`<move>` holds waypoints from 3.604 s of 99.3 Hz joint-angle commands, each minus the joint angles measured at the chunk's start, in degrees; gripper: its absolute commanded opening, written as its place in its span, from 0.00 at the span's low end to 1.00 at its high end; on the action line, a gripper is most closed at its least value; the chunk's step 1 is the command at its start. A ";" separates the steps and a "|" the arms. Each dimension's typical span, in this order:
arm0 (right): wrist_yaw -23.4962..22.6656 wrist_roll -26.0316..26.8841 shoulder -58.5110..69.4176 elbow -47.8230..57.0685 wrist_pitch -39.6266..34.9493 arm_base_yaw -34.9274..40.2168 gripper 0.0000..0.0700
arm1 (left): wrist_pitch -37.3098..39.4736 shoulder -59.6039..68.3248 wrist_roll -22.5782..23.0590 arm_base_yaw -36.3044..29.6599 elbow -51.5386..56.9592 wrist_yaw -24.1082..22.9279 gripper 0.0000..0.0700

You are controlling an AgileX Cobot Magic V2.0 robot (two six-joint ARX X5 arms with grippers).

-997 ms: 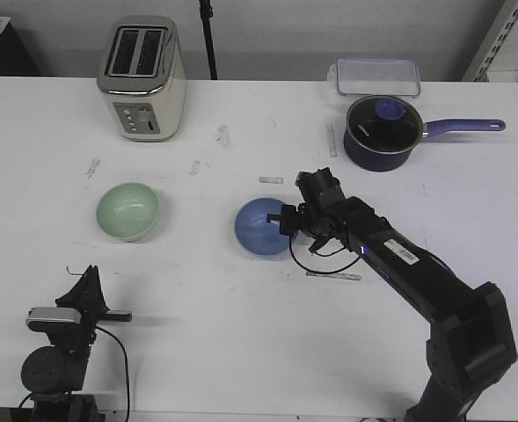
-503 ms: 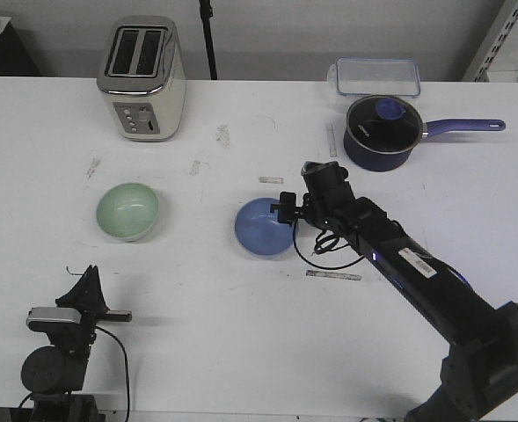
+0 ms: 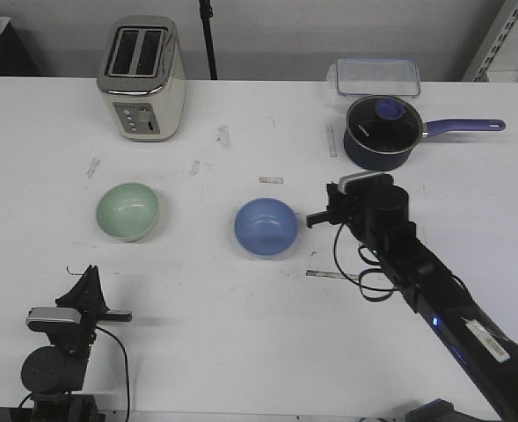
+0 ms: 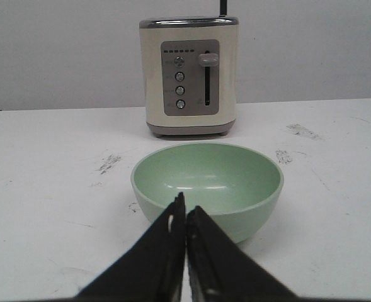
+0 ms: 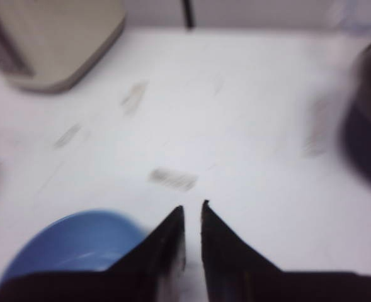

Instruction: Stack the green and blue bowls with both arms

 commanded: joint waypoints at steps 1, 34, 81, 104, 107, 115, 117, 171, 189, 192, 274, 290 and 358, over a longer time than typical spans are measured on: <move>0.20 -6.69 -2.25 -2.19 2.14 -1.64 0.01 | 0.76 -0.09 0.04 0.07 -1.25 -0.13 0.00; -0.07 -13.53 -16.13 -14.84 4.48 -15.43 0.01 | 0.79 -0.09 0.04 0.07 -1.25 -0.13 0.00; 0.17 -9.05 -43.54 -33.66 11.39 -19.91 0.01 | 0.76 -0.09 0.04 0.07 -1.25 -0.13 0.00; -0.07 -9.03 -53.46 -33.81 5.92 -19.89 0.01 | 0.76 -0.09 0.04 0.07 -1.25 -0.13 0.00; -0.04 -9.05 -54.42 -33.81 5.60 -19.85 0.01 | 0.76 -0.09 0.04 0.07 -1.25 -0.13 0.00; -0.02 -9.05 -56.65 -33.81 5.25 -19.85 0.01 | 0.76 -0.09 0.04 0.07 -1.25 -0.13 0.00; -0.02 -9.05 -57.16 -33.81 5.22 -19.85 0.01 | 0.76 -0.09 0.04 0.07 -1.25 -0.13 0.00; -0.02 -9.05 -61.18 -33.81 6.43 -19.85 0.01 | 0.76 -0.09 0.04 0.07 -1.25 -0.13 0.00; -0.02 -9.05 -61.18 -33.81 6.43 -19.85 0.01 | 0.76 -0.09 0.04 0.07 -1.25 -0.13 0.00; -0.02 -9.05 -61.18 -33.81 6.43 -19.85 0.01 | 0.79 -0.09 0.04 0.07 -1.25 -0.13 0.00; -0.02 -9.05 -61.18 -33.81 6.43 -19.85 0.01 | 0.76 -0.09 0.04 0.07 -1.25 -0.13 0.00; -0.02 -9.05 -61.18 -33.81 6.43 -19.85 0.01 | 1.22 -0.09 0.17 0.07 -1.25 -0.22 0.00; -0.02 -9.05 -61.18 -33.81 6.43 -19.85 0.01 | -9.35 8.37 -3.19 0.07 16.04 -0.79 0.00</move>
